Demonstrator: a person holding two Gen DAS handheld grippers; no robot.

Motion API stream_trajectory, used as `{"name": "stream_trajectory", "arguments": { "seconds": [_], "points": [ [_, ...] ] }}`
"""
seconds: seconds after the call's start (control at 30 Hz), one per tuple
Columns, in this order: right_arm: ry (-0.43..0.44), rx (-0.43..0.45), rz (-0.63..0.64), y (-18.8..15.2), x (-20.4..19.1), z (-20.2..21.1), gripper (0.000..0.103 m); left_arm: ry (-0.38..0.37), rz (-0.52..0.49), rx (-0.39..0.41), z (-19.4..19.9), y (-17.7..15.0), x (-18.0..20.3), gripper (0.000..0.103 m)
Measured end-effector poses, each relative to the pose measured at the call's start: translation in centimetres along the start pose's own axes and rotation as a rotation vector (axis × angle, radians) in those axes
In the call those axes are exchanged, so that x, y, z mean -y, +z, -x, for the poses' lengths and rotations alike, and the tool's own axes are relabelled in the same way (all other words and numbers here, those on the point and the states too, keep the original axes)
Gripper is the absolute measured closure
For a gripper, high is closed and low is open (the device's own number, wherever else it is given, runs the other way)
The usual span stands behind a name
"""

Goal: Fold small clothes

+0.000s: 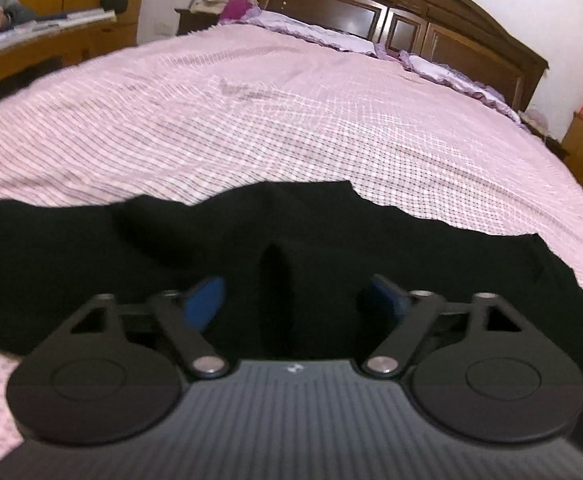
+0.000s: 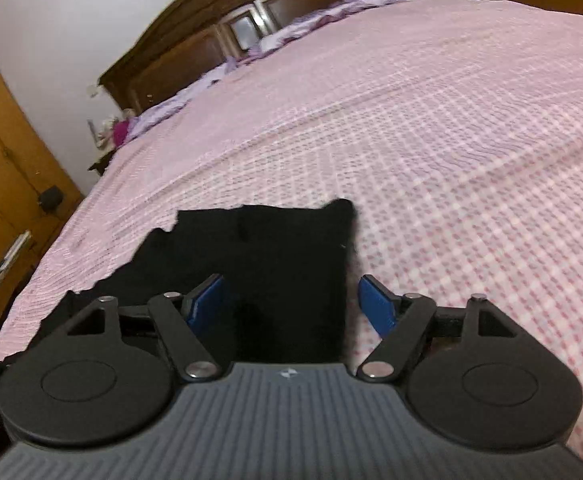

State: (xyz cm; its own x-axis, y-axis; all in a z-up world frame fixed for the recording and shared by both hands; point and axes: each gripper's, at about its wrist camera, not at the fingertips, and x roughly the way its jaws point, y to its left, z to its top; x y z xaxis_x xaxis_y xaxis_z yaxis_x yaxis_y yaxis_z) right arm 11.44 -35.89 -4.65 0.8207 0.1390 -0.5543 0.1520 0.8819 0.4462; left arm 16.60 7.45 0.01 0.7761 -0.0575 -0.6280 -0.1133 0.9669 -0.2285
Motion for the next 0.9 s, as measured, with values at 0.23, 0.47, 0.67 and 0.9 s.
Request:
{"name": "stream_trajectory", "arguments": {
  "seconds": [0.23,0.47,0.67,0.9],
  "points": [
    [0.033,0.046,0.052,0.3,-0.4,-0.3,0.096,-0.100,0.009,0.070,-0.2,-0.1,0.3,0.083],
    [-0.076,-0.016,0.108,0.2,-0.8,-1.6,0.096,-0.015,-0.016,0.045,-1.9,-0.5,-0.1,0.080],
    [-0.087,-0.020,0.082,0.0,-1.5,-1.2,0.073,-0.014,0.003,0.019,-1.0,0.1,-0.4,0.065],
    [0.065,0.020,0.060,-0.7,-3.9,6.4,0.025,-0.014,-0.025,0.030,3.7,0.6,-1.5,0.046]
  ]
}}
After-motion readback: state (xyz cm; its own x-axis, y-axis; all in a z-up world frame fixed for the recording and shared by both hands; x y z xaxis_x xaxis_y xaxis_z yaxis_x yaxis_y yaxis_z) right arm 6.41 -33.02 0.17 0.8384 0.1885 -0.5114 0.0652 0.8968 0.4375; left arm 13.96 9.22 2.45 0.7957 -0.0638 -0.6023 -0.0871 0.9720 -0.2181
